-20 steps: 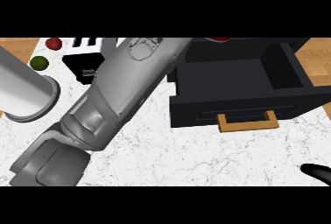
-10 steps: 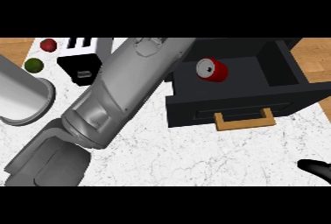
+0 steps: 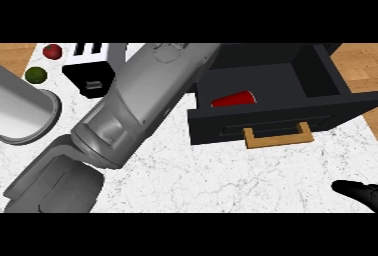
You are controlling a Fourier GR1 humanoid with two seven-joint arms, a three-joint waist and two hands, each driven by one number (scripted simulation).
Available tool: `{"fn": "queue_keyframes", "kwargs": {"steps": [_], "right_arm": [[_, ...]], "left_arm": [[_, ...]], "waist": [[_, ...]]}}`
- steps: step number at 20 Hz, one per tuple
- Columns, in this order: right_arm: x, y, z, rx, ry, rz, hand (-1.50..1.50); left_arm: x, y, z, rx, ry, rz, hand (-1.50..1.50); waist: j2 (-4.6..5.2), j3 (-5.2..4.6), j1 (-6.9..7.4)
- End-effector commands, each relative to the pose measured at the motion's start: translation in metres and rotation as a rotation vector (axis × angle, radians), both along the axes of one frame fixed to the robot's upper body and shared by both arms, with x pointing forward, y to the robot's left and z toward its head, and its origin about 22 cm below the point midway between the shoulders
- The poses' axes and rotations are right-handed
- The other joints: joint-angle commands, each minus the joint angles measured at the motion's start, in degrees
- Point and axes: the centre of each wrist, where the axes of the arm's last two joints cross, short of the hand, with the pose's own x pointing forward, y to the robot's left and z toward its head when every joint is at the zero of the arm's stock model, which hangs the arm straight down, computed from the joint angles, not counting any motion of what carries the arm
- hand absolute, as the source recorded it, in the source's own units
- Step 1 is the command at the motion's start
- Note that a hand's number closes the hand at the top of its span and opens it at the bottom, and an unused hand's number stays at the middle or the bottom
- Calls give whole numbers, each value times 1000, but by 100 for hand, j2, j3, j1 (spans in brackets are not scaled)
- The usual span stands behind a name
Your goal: Pick up the can, place it into the drawer and close the drawer
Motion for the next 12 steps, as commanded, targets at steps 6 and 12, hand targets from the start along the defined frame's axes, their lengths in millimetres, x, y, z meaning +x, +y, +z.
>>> {"fn": "queue_keyframes", "kwargs": {"steps": [6,12], "right_arm": [[28,17,6,-312,-68,-13,-150],[55,40,1,-523,-69,-44,-150]], "left_arm": [[-1,-4,15,-75,-6,-9,-150],[-1,-4,13,-101,0,6,-150]], "waist": [[46,-4,111],[-7,-7,246]]}}
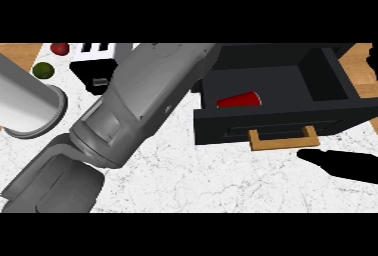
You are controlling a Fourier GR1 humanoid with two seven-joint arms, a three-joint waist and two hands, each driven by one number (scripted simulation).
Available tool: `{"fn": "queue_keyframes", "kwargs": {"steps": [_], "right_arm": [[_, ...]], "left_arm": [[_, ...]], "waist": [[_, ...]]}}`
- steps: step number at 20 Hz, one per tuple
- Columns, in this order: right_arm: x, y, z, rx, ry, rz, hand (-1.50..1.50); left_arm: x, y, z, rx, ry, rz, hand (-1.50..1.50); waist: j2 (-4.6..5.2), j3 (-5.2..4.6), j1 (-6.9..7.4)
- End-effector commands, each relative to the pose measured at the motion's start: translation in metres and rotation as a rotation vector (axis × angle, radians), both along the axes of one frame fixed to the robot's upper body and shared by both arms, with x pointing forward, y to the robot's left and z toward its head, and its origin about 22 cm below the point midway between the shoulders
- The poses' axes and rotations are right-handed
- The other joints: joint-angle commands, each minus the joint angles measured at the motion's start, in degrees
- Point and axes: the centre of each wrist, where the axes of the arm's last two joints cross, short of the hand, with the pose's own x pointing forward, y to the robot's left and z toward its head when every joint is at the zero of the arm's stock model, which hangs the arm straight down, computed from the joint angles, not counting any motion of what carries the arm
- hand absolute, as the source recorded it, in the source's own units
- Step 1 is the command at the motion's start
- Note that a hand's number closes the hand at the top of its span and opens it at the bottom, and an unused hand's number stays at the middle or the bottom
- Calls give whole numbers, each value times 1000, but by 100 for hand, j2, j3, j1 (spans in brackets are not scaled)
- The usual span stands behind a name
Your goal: Pick up the can, place it into the drawer and close the drawer
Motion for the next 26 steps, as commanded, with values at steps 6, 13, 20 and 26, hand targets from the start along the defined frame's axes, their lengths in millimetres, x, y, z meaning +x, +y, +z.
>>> {"fn": "queue_keyframes", "kwargs": {"steps": [6,13,20,26], "right_arm": [[47,30,-45,-271,20,-39,-150],[88,50,-80,-457,44,-75,-150],[126,61,-116,-521,39,-95,-150],[161,79,-123,-525,7,-191,-150]], "left_arm": [[4,4,3,31,-24,9,-150],[7,13,11,7,-30,-19,-150],[11,26,26,9,-12,23,-150],[20,54,20,20,-8,36,-150]], "waist": [[-50,-2,309],[-76,-6,402],[-133,-6,539],[-112,-6,590]]}}
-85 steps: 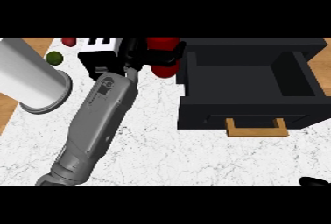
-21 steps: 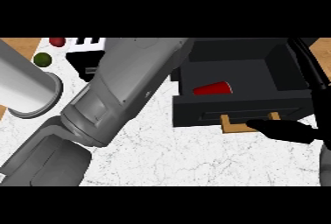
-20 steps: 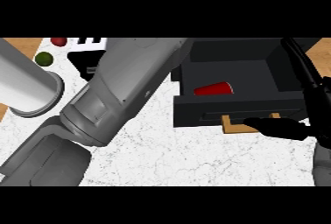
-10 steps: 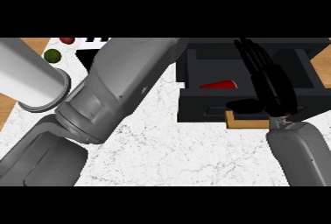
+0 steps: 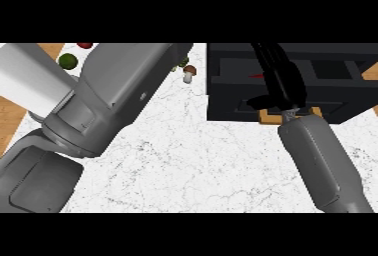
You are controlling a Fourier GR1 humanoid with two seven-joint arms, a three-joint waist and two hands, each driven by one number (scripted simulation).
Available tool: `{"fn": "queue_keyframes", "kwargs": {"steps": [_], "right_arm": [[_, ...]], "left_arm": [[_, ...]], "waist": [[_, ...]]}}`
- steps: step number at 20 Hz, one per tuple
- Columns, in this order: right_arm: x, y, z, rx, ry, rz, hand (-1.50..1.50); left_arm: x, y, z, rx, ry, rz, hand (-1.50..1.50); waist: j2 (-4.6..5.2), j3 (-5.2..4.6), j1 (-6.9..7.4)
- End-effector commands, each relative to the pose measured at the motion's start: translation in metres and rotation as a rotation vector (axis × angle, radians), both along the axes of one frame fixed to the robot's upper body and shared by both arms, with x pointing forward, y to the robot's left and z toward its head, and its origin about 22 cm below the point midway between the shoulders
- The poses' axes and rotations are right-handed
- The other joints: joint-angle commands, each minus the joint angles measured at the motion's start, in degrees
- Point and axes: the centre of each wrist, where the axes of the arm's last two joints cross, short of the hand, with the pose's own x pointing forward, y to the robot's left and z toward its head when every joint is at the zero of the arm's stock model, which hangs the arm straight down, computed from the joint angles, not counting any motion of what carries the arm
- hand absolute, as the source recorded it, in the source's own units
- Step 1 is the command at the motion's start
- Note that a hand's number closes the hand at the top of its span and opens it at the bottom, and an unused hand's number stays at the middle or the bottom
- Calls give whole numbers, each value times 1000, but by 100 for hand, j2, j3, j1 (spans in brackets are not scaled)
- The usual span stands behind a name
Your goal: Pick up the can, place it into the drawer and close the drawer
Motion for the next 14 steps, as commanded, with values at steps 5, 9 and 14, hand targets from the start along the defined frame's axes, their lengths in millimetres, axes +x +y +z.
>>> {"fn": "queue_keyframes", "kwargs": {"steps": [5,9,14], "right_arm": [[30,22,-22,-36,-118,-83,-150],[54,11,6,-25,-143,-126,-150],[71,24,29,-46,-169,-139,-150]], "left_arm": [[9,40,8,-1,-1,29,-150],[5,41,-5,3,11,-2,-150],[7,68,9,14,20,11,-150]], "waist": [[23,2,106],[-5,-1,256],[28,-2,330]]}}
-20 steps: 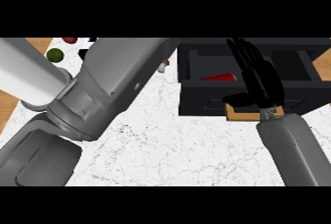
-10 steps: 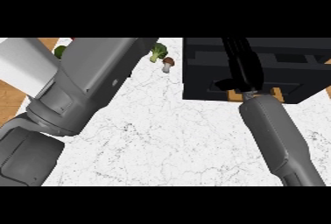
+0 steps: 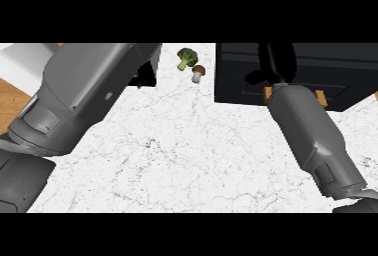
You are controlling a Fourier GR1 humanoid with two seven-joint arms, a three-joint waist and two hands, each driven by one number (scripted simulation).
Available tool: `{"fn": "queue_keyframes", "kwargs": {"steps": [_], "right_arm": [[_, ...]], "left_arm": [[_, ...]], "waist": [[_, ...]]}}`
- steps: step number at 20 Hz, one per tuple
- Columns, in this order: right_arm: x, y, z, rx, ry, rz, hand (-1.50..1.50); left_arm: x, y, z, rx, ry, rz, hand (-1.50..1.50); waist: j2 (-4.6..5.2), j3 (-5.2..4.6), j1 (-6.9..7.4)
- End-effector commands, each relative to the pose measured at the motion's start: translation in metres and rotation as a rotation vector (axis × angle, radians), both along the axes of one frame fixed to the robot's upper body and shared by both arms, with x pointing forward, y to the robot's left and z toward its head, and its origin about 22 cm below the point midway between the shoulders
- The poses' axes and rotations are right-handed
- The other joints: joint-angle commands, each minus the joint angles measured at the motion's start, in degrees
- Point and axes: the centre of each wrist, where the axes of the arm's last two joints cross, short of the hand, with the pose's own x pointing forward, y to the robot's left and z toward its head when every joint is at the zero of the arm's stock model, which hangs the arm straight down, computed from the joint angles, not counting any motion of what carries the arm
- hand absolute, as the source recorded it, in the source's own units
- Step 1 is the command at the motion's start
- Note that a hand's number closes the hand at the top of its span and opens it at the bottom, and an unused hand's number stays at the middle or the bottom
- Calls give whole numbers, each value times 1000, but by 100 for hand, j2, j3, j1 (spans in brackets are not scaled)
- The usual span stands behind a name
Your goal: Pick up the can, place it into the drawer and close the drawer
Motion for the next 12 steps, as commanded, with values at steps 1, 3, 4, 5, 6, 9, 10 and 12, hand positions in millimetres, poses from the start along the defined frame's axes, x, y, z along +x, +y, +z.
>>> {"fn": "queue_keyframes", "kwargs": {"steps": [1,3,4,5,6,9,10,12], "right_arm": [[14,-2,18,-16,-56,-20,-150],[18,9,22,-18,-55,-30,-150],[21,1,33,-5,-54,-27,-150],[26,9,50,4,-81,-29,-150],[23,4,31,-11,-69,-28,-150],[26,9,41,14,-71,-7,-150],[27,6,41,28,-79,-5,-150],[32,23,67,69,-95,23,-150]], "left_arm": [[-4,3,-11,2,11,-18,-150],[-1,21,-15,5,6,-6,-150],[-2,31,-10,12,-7,-1,-150],[-2,28,-6,12,7,-15,-150],[-5,26,-2,2,-13,-9,-150],[-5,42,-22,24,10,3,-150],[-8,40,2,3,-2,-21,-150],[-10,28,-13,-2,9,-32,-150]], "waist": [[23,-1,88],[39,-4,118],[7,-5,183],[33,-3,161],[44,0,164],[47,0,185],[41,3,185],[80,3,217]]}}
